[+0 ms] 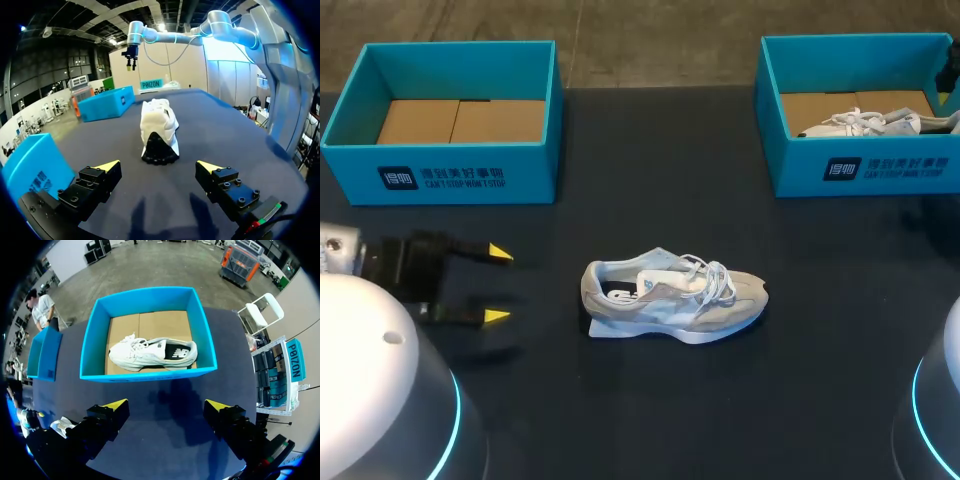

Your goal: Take the shoe out of the shoebox, open the shoe tongue, remove and reinsert the insole, then place the shoe into the shoebox

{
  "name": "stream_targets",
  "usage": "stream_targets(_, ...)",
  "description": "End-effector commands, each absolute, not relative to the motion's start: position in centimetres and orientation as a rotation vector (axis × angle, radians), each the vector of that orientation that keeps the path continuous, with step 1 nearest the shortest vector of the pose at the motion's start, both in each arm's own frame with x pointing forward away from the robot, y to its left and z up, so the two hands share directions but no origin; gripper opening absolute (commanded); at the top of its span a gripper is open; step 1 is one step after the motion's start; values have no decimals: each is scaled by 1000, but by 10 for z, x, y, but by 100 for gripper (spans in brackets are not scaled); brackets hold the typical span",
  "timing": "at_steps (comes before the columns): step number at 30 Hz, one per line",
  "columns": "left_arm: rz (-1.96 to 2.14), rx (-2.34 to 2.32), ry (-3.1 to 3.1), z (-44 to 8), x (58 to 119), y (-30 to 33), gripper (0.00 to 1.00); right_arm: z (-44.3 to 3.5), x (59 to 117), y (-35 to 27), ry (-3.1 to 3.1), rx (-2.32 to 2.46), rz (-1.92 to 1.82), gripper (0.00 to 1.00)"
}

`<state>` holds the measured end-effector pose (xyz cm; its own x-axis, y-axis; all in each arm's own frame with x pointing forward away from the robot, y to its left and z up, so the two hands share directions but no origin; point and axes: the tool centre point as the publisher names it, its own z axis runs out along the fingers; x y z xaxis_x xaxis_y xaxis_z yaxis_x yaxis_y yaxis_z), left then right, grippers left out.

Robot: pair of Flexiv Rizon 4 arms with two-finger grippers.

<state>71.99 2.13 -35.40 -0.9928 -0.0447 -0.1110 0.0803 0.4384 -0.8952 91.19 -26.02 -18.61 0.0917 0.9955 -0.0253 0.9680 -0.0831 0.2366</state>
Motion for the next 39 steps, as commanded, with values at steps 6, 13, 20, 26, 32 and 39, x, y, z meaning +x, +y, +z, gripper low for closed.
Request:
stream_targets(6, -1669, -35, 2581, -370, 728, 1, 100, -186, 913, -260, 1986, 2170, 211, 100)
stream_targets(13, -1725, -44, 2655, -378, 722, -24, 100, -186, 913, -260, 1986, 2170, 211, 100)
stream_targets(20, -1735, -74, 2675, -390, 721, -47, 100, -186, 913, -260, 1986, 2170, 211, 100)
stream_targets(26, -1731, -129, 2681, -402, 722, -60, 100, -186, 913, -260, 1986, 2170, 211, 100)
stream_targets(32, -1735, -159, 2668, -411, 728, -72, 100, -186, 913, -260, 1986, 2170, 211, 100)
stream_targets(39, -1745, -172, 2657, -417, 733, -91, 100, -186, 913, -260, 1986, 2170, 211, 100)
